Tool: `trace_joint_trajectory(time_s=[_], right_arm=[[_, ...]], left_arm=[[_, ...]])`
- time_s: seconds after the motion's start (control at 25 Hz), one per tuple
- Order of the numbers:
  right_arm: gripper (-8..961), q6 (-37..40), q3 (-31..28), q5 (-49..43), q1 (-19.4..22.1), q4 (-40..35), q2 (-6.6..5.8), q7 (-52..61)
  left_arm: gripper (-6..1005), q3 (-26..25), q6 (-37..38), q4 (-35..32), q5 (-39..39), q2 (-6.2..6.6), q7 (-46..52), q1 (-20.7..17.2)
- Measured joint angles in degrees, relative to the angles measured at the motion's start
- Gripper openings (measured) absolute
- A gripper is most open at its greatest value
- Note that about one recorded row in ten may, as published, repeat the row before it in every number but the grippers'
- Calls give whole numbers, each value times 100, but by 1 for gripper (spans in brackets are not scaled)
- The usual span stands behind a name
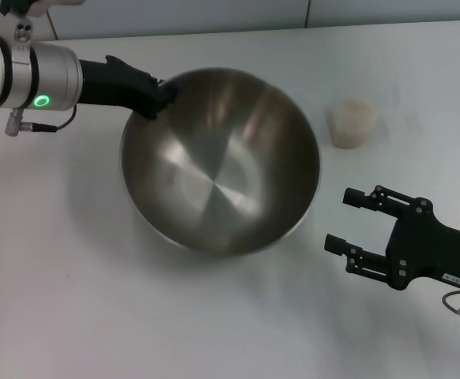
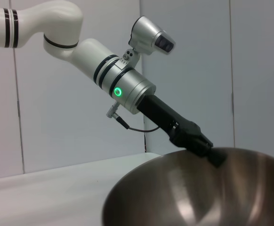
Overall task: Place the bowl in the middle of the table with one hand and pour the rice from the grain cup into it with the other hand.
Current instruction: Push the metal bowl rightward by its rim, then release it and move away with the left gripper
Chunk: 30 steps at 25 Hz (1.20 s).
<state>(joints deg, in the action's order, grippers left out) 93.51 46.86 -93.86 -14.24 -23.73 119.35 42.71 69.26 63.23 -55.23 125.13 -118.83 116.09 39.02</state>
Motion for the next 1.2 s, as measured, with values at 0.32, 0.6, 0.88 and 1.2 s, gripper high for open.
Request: trace_joint_trajectory(time_s=[0.32, 0.6, 0.88, 1.2], right_arm=[[716, 0, -1, 7, 0, 0, 0, 0], [716, 1, -2, 16, -4, 0, 0, 0], [716, -18, -2, 18, 0, 0, 0, 0], [715, -3, -12, 17, 1, 0, 0, 0]], left_arm=[[142, 33, -572, 49, -304, 7, 8, -107], [347, 42, -598, 66, -298, 17, 1, -107], [653, 43, -603, 66, -282, 18, 1, -112], [860, 44, -603, 39, -295, 18, 5, -139]])
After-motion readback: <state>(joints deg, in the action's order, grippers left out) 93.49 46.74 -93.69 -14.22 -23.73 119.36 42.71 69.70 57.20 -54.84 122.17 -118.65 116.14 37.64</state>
